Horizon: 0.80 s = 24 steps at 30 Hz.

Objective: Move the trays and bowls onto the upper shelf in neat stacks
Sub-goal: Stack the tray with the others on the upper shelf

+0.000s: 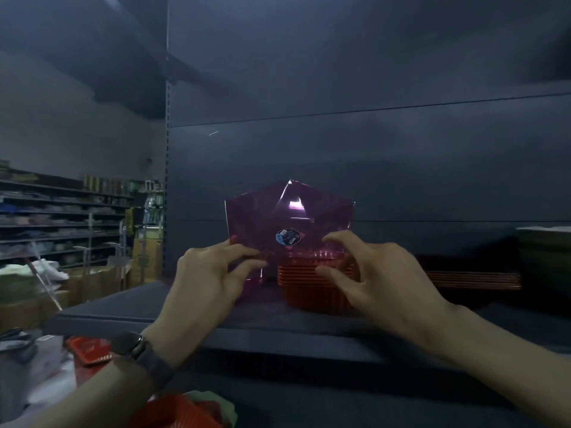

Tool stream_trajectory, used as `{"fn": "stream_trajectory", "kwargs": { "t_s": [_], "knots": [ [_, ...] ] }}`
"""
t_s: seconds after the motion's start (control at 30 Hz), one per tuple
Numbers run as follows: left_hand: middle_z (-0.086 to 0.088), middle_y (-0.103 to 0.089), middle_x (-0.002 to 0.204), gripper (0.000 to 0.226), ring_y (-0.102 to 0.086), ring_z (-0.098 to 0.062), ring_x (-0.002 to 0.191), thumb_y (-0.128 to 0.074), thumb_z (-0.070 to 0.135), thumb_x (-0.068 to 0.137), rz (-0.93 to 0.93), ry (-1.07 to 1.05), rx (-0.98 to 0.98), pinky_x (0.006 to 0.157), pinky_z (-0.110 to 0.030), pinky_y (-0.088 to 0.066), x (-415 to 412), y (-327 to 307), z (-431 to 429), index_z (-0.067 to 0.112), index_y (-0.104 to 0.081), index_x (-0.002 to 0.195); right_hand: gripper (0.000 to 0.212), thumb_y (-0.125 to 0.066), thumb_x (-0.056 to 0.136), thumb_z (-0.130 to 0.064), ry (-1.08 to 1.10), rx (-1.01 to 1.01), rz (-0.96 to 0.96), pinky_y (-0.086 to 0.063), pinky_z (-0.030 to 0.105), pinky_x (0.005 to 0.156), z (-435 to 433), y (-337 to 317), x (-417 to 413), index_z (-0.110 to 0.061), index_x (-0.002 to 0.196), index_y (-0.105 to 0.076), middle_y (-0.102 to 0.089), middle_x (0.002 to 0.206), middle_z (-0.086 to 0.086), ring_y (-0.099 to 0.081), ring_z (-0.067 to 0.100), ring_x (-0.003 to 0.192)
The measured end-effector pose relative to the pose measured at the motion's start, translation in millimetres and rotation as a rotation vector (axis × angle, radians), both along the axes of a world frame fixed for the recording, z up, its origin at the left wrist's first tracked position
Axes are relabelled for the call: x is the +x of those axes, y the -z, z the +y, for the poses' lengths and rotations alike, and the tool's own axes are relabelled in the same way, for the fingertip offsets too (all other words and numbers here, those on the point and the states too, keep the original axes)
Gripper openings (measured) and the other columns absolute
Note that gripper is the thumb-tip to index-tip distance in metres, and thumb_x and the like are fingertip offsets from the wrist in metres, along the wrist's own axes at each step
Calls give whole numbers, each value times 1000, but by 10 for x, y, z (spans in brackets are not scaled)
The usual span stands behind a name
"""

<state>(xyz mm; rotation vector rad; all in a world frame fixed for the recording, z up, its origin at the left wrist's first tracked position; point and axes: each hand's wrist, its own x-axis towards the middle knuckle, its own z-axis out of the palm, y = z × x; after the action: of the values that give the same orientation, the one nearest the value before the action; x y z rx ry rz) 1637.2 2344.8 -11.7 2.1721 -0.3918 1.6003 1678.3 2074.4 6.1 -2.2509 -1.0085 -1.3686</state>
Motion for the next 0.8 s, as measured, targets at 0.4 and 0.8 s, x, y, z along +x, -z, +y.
{"fn": "stream_trajectory", "kwargs": {
  "t_s": [0.4,0.8],
  "knots": [
    [15,-80,106,46,-78,-13,90,-73,72,79,-71,-67,26,80,-40,-62,165,-70,-1163,48,-74,118,13,-78,90,-6,-117,267,8,-51,8,74,-1348,-8,97,-18,95,-84,-78,83,-16,-71,-8,78],
    [25,-70,128,38,-59,7,128,-84,37,78,358,545,27,115,-20,-43,566,-326,-1421,42,-80,115,18,-74,92,-8,-66,305,66,-58,40,78,-2566,-34,170,-21,104,-81,-81,92,-10,-77,12,85]
  ]
}}
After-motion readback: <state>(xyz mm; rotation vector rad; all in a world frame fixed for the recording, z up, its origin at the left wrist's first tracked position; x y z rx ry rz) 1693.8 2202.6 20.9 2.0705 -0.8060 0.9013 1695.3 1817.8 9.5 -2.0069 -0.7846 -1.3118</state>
